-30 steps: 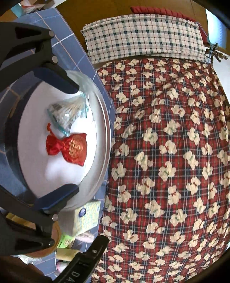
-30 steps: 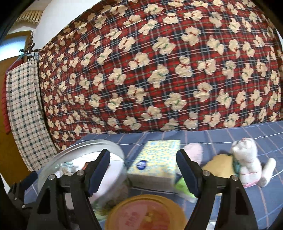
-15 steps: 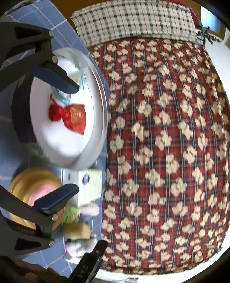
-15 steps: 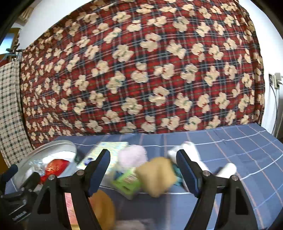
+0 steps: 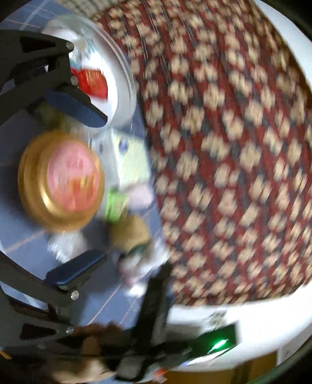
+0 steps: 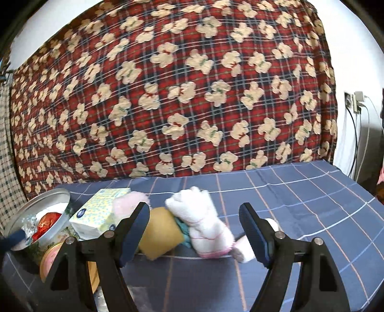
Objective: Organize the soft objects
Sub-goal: 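Grasp the small clear plastic bag with the left gripper while the right grasps the white gauze roll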
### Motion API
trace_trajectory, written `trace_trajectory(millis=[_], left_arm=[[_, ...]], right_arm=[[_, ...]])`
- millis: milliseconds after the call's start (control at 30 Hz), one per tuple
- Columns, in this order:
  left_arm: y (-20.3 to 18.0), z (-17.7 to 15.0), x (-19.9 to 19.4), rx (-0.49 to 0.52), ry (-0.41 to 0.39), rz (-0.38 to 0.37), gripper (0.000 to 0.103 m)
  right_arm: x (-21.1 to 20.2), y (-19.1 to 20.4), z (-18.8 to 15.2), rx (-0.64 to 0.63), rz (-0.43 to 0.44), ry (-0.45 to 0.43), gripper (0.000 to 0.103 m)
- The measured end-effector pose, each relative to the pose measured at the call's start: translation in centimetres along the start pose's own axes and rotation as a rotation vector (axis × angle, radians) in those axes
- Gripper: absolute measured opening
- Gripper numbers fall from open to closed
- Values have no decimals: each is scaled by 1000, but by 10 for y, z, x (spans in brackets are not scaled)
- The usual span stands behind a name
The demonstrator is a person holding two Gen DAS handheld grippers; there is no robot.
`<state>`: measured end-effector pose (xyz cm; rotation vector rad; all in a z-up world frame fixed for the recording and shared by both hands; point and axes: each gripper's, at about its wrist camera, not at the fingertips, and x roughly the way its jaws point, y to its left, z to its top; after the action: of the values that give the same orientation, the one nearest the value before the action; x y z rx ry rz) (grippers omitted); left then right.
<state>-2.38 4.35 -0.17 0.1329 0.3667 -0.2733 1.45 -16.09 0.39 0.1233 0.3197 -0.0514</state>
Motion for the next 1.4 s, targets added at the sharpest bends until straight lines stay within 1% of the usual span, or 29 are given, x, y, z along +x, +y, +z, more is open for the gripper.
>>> trace_trajectory(millis=[67,100,233,267,333,367,400,467,533,567,600,700,733,767,867,933,1000,1033,1067,1100,1133,1167,1200,1233,1300,1367,1400], left_arm=[[-19,0,8,63,57,-60,103],[-25,1,10,87,74,-74,103],[-67,1,23,245,166,-146,100],[-81,1,26,300,184,-158,100],[-99,-1,27,384,194,-161,96],[-106,-1,30,418,203,-152,95],[-114,-1,35,439,230,-146,92],[-117,1,44,425,278,-162,88],[-117,3,53,376,336,-187,84],[-117,3,56,362,353,-191,81],[-118,5,60,342,380,-202,81],[-126,3,66,327,413,-227,81],[-129,0,68,328,430,-218,81],[-130,0,68,317,424,-216,81],[-124,1,73,244,476,-233,84],[-119,0,78,180,519,-237,88],[-111,1,87,124,549,-237,90],[-110,0,88,112,548,-237,89],[-111,-1,87,113,544,-230,86],[-112,-1,86,107,540,-222,76],[-114,-2,83,100,534,-223,64],[-116,-2,83,93,531,-240,58],[-118,-2,81,92,528,-258,44],[-123,-2,77,97,521,-274,28],[-132,-1,73,115,502,-288,15],[-143,-2,72,139,473,-311,15],[-148,-4,70,157,456,-320,13]], right_arm=[[-2,-8,1,13,-10,-9,79],[-4,-11,2,16,-16,-14,79],[-7,-26,5,35,-44,-28,79],[-8,-30,5,41,-48,-31,79],[-10,-38,6,54,-60,-41,79],[-11,-42,7,58,-66,-44,79],[-11,-46,8,63,-72,-47,79],[-13,-54,8,76,-81,-50,79],[-14,-62,8,90,-89,-53,79],[-15,-65,9,96,-91,-54,79],[-15,-69,9,104,-95,-57,79],[-17,-76,10,116,-102,-63,79],[-18,-79,10,117,-108,-66,79],[-19,-81,10,118,-112,-68,79],[-20,-90,10,129,-126,-68,79],[-20,-98,10,150,-131,-64,79],[-21,-104,10,176,-133,-62,79],[-21,-108,10,190,-133,-62,79],[-21,-110,10,201,-133,-62,79],[-21,-112,10,211,-134,-61,79],[-20,-113,9,221,-134,-58,79],[-20,-115,9,226,-133,-55,79],[-20,-115,9,227,-135,-53,79],[-19,-115,9,225,-138,-52,79],[-20,-114,9,216,-146,-57,79],[-20,-113,9,207,-157,-64,79],[-20,-113,9,204,-160,-65,79]])
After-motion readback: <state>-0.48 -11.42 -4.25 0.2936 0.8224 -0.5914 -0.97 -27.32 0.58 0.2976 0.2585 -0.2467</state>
